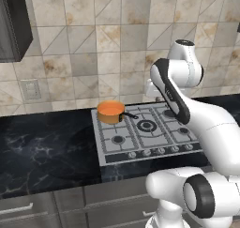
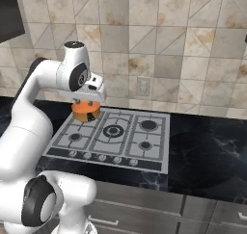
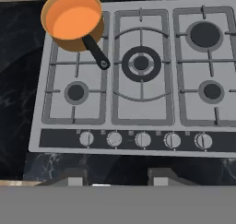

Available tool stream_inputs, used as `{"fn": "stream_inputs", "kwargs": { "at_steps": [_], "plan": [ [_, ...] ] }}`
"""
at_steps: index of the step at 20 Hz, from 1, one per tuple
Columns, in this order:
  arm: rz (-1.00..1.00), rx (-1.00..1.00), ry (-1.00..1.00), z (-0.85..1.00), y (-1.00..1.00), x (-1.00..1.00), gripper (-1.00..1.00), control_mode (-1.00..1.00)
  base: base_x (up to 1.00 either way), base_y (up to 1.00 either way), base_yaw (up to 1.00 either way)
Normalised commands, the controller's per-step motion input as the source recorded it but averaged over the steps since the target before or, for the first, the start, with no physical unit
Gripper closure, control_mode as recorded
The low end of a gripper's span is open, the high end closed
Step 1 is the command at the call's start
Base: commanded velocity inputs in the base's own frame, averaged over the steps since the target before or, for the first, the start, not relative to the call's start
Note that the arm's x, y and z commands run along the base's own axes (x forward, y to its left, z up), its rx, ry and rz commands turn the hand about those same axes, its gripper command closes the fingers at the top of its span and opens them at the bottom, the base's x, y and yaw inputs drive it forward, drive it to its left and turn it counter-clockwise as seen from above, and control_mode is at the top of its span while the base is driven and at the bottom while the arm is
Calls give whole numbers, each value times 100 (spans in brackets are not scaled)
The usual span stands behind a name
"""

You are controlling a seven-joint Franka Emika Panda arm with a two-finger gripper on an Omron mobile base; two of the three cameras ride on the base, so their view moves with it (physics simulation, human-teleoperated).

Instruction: Wait until the marinara sauce is simmered to a deep red color and then turn off the stove.

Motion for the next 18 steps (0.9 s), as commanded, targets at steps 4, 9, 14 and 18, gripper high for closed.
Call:
{"fn": "stream_inputs", "kwargs": {
  "at_steps": [4,9,14,18],
  "plan": [
    [7,-7,-4,-1,17,-30,-100,-100,0,0,0],
    [0,0,0,0,0,0,-100,-100,0,0,0],
    [0,0,0,0,0,0,-100,-100,0,0,0],
    [0,0,0,0,0,0,-100,-100,0,0,0]
  ]
}}
